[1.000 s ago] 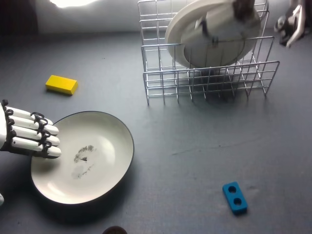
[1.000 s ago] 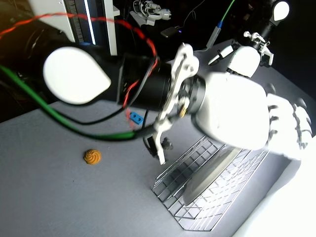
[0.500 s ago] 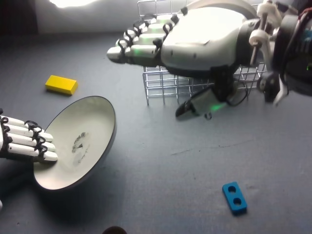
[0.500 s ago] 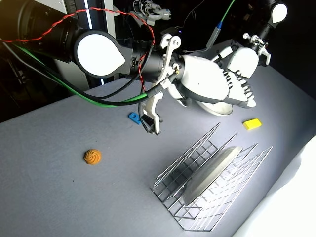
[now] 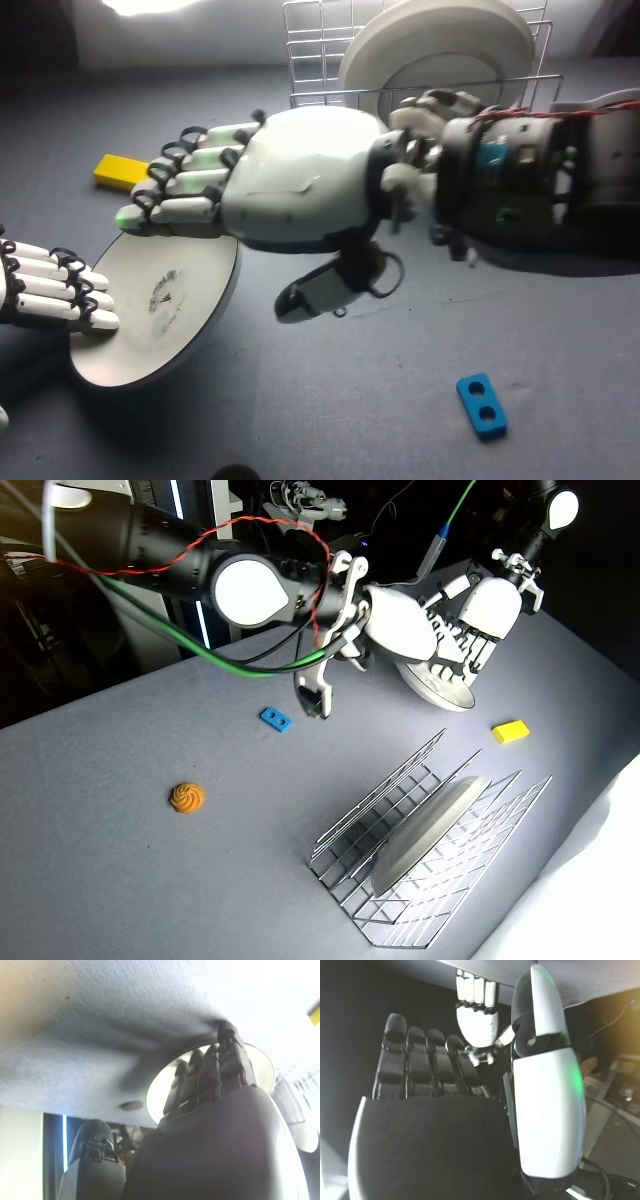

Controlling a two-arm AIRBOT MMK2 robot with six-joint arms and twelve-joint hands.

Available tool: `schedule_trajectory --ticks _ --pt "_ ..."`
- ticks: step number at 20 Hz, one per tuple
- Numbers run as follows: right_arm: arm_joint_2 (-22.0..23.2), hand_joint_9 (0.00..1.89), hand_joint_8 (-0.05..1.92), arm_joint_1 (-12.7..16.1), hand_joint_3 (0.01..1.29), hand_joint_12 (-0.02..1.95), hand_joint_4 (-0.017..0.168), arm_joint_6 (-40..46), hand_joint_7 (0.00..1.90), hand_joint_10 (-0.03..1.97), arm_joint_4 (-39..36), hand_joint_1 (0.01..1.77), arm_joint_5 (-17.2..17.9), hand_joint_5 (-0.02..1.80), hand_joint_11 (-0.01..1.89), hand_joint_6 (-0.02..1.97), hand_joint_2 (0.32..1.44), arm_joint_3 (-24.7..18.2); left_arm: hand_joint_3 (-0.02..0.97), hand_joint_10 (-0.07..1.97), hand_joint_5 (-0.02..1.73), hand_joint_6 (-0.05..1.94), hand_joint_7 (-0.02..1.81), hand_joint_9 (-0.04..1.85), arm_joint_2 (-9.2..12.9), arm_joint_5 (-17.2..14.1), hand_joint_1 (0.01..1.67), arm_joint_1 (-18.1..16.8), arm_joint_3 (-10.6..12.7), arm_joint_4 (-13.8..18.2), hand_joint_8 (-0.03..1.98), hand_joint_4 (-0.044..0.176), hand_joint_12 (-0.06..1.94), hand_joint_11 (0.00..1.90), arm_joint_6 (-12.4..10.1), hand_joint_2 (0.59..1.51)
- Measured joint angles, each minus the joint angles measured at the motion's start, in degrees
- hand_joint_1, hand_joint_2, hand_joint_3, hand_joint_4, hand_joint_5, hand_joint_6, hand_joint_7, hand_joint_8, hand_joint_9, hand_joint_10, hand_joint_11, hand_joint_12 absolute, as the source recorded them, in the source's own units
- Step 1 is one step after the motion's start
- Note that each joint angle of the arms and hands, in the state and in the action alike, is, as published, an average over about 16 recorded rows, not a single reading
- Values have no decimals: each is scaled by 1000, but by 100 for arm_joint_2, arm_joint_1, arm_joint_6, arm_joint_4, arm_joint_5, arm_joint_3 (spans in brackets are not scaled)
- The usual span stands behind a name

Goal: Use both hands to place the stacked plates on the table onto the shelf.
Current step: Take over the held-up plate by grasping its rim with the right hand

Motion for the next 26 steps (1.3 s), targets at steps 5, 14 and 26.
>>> schedule_trajectory --ticks 5,14,26 --pt "-592 17 12 -93 15 526 1 -389 20 20 7 1085 -117 26 14 36 1008 372 21 -57 11 -21 -6 -28 -6 -10 15 5 10 -10 -6 0 25 29 -1 1114" --pt "-1430 17 12 -301 14 515 -1 -739 22 20 17 1100 -273 50 14 36 1021 1176 21 -58 11 -20 -7 -27 -16 -25 15 5 27 -12 -5 0 24 29 -1 1118" --pt "-1809 299 16 -373 15 811 -3 -823 323 47 61 1067 -135 346 100 42 1079 1607 22 -57 9 -20 -5 -26 -25 -39 15 4 43 -9 -5 -2 22 28 -1 1118"
